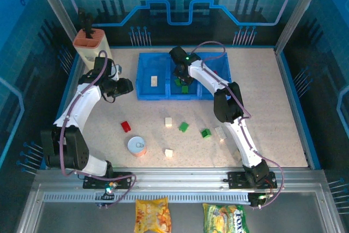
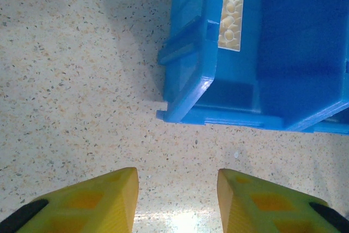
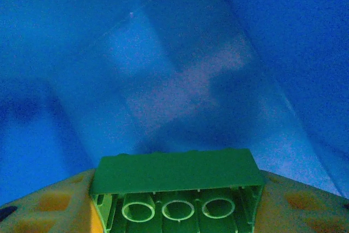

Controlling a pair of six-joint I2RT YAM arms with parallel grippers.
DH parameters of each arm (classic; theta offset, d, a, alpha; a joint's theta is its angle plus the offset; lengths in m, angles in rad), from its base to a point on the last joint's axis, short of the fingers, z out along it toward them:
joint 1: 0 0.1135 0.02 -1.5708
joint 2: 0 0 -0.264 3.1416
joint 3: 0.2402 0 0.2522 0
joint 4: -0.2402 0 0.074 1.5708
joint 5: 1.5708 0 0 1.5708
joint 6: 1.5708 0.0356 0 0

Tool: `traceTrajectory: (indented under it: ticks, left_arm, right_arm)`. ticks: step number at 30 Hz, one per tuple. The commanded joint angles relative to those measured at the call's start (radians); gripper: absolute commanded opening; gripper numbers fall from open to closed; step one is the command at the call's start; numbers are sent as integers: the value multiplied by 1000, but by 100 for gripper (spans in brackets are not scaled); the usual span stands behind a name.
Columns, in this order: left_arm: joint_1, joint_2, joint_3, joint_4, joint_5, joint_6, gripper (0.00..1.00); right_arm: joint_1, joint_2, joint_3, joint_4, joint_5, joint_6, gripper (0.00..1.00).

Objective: Sort the legos into containers by color
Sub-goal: Place the lego in the container.

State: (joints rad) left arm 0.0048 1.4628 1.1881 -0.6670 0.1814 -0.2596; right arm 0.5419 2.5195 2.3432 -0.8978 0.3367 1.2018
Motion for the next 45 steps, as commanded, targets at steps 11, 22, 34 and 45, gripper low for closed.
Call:
traceTrajectory:
  ticks: [11,22,34,45]
  left_arm:
    - [14,-33,-14,3,29,-4,43]
    - [14,-37,-13,3,30,-3,43]
    - [14,-32,-10,0,28,-2,43]
    - [14,-19,-4,-11,15,7,43]
  right_arm:
    - [-17,16,36,-89,54,294,65]
    - [-16,-22,45,-112,64,256,76]
    - [-6,-120,6,-108,81,127,74]
    - [14,-265,-117,-70,70,-176,70]
